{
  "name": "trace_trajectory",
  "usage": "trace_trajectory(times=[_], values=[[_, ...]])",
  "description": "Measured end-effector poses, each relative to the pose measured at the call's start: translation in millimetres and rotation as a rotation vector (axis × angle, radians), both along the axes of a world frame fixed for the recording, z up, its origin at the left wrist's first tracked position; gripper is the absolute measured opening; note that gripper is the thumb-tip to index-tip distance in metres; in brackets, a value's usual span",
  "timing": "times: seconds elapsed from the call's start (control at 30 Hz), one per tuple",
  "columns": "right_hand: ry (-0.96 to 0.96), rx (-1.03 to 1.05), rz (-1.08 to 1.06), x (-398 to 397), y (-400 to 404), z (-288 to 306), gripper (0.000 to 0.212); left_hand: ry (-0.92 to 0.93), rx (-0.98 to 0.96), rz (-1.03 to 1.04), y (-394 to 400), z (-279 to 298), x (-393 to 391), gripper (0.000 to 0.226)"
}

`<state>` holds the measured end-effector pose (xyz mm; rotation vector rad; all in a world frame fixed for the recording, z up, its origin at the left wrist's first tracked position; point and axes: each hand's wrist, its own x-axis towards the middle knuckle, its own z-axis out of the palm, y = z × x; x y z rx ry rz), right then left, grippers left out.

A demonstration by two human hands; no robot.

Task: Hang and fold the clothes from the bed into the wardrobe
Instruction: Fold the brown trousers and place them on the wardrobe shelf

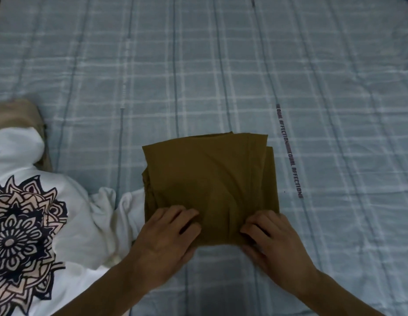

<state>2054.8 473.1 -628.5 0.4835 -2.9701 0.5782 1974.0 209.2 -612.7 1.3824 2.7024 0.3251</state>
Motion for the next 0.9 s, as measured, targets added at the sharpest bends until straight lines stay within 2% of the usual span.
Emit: trace_trajectory(times=[0.07,0.13,0.3,0.7,0.9], values=[[0.047,-0.008,0.002,0.3,2.9,-3.4,0.012,0.04,0.037,-0.029,-1.1,0.5,-3.2,0.018],[0.073,-0.032,-0.004,-1.6,4.9,-3.6,0.011,0.053,0.09,-0.038,-3.7,1.7,-5.7,0.017],[0.08,-0.075,-0.019,-4.3,13.5,4.0,0.019,0.042,0.14,-0.018,-11.9,0.6,-5.4,0.008],[0.077,-0.148,0.031,9.3,14.7,16.1,0.018,-0.024,0.134,0.034,-11.6,3.0,1.3,0.02],[0.081,-0.117,-0.026,14.4,24.7,23.5,0.008,-0.038,0.113,0.054,-11.5,5.5,3.8,0.024]])
